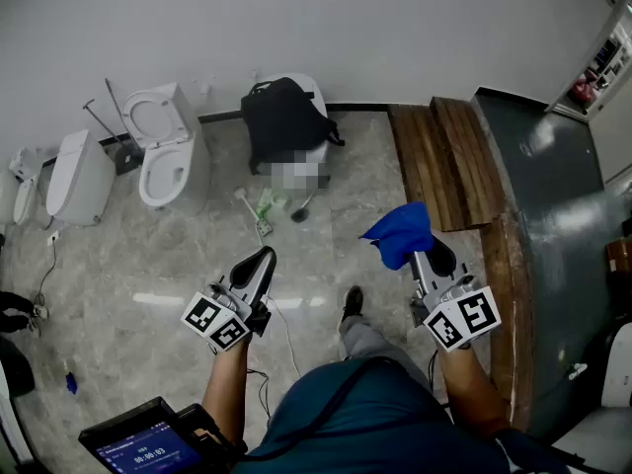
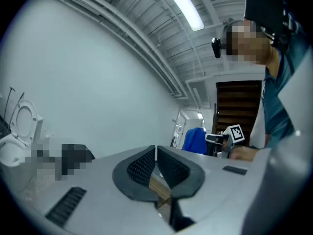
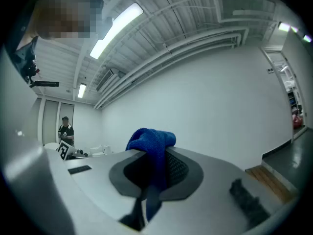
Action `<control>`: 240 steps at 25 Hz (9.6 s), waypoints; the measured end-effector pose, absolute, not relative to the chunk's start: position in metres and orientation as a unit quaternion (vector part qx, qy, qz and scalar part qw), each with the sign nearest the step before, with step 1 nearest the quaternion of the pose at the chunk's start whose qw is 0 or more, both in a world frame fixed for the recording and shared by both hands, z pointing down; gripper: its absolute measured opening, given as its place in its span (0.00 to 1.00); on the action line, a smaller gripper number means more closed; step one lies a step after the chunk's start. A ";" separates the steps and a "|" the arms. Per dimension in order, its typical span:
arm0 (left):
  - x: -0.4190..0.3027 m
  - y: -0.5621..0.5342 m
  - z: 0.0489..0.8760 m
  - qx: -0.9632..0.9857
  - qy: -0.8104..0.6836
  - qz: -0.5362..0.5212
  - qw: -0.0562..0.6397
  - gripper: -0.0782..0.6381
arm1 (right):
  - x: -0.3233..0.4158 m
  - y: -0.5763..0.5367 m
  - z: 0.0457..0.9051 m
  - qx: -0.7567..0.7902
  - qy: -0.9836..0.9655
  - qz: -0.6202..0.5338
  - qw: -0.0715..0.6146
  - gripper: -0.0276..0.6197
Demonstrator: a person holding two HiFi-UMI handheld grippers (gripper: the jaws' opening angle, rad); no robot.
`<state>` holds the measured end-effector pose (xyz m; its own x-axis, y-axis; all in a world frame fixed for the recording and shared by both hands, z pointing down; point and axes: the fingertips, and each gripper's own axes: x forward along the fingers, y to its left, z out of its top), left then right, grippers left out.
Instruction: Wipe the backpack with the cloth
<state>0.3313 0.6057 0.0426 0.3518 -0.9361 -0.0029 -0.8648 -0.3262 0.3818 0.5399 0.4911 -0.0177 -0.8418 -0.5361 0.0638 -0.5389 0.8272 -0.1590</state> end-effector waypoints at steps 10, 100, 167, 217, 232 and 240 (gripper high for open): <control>0.252 0.381 0.105 0.754 -0.609 -0.132 0.206 0.18 | 0.440 0.299 -0.016 0.179 -0.982 0.051 0.012 0.09; -0.046 0.003 0.424 0.766 -0.492 -0.223 0.348 0.21 | -0.108 0.004 0.463 -0.346 -0.757 0.164 0.530 0.09; -0.043 -0.094 0.531 0.838 -0.005 0.403 0.369 0.30 | 0.228 -0.037 0.520 -0.018 -0.703 0.667 0.246 0.09; -0.065 0.041 0.482 0.737 -0.581 -0.067 0.340 0.39 | 0.072 0.041 0.462 -0.161 -0.878 -0.015 0.451 0.09; -0.059 0.020 0.482 0.872 -0.381 0.063 0.300 0.25 | 0.120 0.178 0.575 -0.522 -0.254 -0.479 0.658 0.09; -0.056 0.052 0.497 0.841 -0.521 0.060 0.130 0.26 | 0.084 0.162 0.565 -0.496 -0.297 -0.502 0.644 0.09</control>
<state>-0.0558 0.0520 0.4972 0.4495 -0.8611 0.2374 -0.8926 -0.4229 0.1561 0.0836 0.1618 0.5651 0.3204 -0.3520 0.8794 0.9402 0.0047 -0.3407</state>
